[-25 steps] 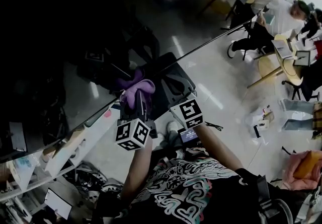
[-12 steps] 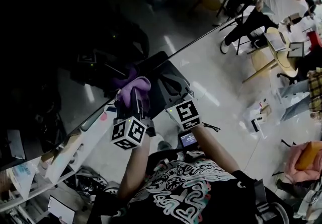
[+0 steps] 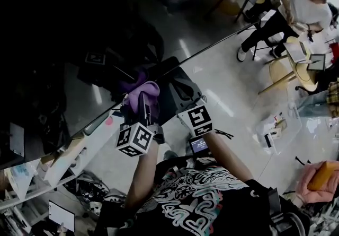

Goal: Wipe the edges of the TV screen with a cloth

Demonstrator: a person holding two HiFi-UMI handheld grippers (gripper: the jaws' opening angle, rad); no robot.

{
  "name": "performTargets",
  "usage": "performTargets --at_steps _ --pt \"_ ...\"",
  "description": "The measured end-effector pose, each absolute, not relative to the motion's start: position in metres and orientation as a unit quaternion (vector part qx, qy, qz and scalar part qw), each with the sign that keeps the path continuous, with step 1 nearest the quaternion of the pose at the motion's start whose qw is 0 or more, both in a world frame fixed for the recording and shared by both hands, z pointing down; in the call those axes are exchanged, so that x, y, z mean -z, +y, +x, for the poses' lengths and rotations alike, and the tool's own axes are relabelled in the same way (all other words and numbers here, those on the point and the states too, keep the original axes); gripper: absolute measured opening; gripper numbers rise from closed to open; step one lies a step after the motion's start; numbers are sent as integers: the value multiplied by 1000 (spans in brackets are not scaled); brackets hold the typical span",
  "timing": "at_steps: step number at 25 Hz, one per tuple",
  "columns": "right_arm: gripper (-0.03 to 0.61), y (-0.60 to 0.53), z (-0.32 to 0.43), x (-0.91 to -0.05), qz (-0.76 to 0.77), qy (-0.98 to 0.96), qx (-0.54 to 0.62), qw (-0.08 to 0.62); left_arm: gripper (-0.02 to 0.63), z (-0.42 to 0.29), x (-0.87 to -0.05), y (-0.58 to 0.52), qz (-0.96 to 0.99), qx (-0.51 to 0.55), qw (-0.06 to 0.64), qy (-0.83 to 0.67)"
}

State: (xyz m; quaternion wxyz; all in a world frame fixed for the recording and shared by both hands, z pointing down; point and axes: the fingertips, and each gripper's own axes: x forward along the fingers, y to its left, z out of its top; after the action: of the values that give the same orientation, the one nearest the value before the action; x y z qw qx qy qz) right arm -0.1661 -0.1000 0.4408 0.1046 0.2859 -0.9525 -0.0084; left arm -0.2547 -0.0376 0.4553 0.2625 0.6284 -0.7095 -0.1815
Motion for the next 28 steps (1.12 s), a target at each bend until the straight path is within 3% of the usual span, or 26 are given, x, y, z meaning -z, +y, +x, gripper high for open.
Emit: performTargets --at_steps 28 --pt "35 -146 -122 -444 278 -956 -20 90 67 -201 -453 -90 633 192 287 -693"
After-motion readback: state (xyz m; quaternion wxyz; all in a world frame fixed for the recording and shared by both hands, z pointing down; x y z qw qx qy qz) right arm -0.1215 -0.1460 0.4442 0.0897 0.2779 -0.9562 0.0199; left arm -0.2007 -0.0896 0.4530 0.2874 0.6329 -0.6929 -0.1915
